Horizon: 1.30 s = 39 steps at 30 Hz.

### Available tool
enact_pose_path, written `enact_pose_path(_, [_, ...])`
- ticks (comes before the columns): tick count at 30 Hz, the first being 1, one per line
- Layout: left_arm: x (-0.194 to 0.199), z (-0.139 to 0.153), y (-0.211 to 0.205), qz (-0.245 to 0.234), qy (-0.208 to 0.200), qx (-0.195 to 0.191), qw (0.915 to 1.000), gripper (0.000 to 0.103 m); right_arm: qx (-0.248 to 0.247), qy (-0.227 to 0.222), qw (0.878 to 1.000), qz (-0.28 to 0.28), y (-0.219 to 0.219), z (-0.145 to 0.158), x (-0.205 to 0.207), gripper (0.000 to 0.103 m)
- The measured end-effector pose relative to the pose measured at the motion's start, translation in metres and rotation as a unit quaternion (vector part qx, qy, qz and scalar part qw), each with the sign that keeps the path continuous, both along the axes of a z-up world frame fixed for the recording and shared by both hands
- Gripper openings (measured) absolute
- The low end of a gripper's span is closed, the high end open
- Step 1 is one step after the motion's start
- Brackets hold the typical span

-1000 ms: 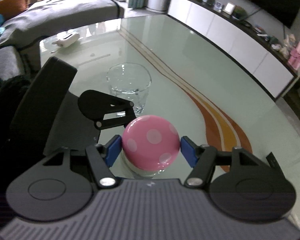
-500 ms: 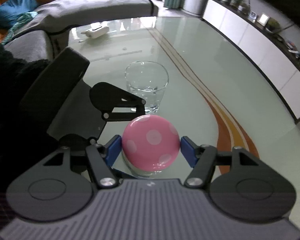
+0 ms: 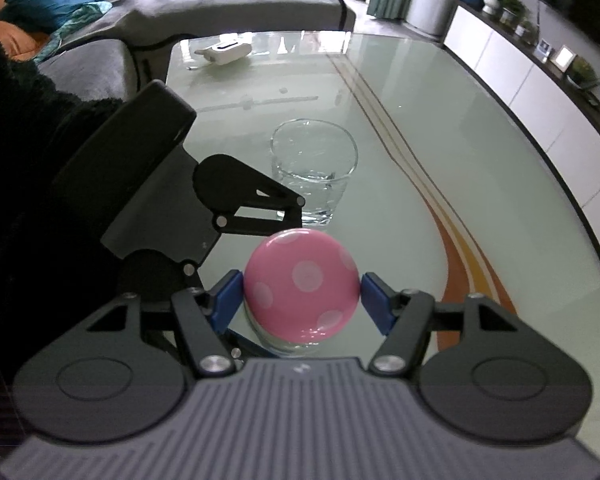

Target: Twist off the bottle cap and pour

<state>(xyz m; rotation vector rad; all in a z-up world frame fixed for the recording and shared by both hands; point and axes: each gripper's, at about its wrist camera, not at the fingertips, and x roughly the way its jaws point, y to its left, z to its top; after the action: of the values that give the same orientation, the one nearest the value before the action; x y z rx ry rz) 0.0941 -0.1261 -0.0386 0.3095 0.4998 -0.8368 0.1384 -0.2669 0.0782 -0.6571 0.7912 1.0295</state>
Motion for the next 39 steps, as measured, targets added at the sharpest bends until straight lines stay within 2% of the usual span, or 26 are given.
enact_pose_path(10, [0.003,0.000,0.002,-0.001,0.000,-0.001,1.0000,0.075,-0.021,-0.021,0.999,0.016,0.007,-0.002,-0.005,0.067])
enact_pose_path(15, [0.004,0.002,0.003,-0.001,0.000,-0.001,1.0000,0.075,-0.002,-0.043,0.999,-0.006,0.008,-0.001,-0.015,0.089])
enact_pose_path(18, [0.004,0.002,0.003,0.000,0.000,-0.001,1.0000,0.075,0.004,-0.054,0.998,-0.025,0.009,-0.001,-0.020,0.089])
enact_pose_path(21, [0.005,0.003,0.003,0.000,0.000,0.000,1.0000,0.075,-0.001,-0.072,0.994,-0.078,0.011,-0.003,-0.023,0.088])
enact_pose_path(22, [0.005,0.003,0.003,0.000,0.000,0.000,1.0000,0.075,0.001,-0.075,0.991,-0.111,0.012,-0.003,-0.023,0.088])
enact_pose_path(32, [0.007,0.006,0.001,-0.001,0.001,0.002,1.0000,0.075,0.031,-0.028,0.972,-0.233,0.009,-0.010,-0.021,0.082])
enact_pose_path(35, [0.007,0.006,0.000,0.000,0.001,0.003,1.0000,0.075,0.028,-0.022,0.970,-0.241,0.012,-0.013,-0.021,0.079])
enact_pose_path(39, [0.004,0.003,-0.002,-0.001,0.001,0.003,1.0000,0.075,0.025,-0.020,0.970,-0.242,0.014,-0.014,-0.022,0.071])
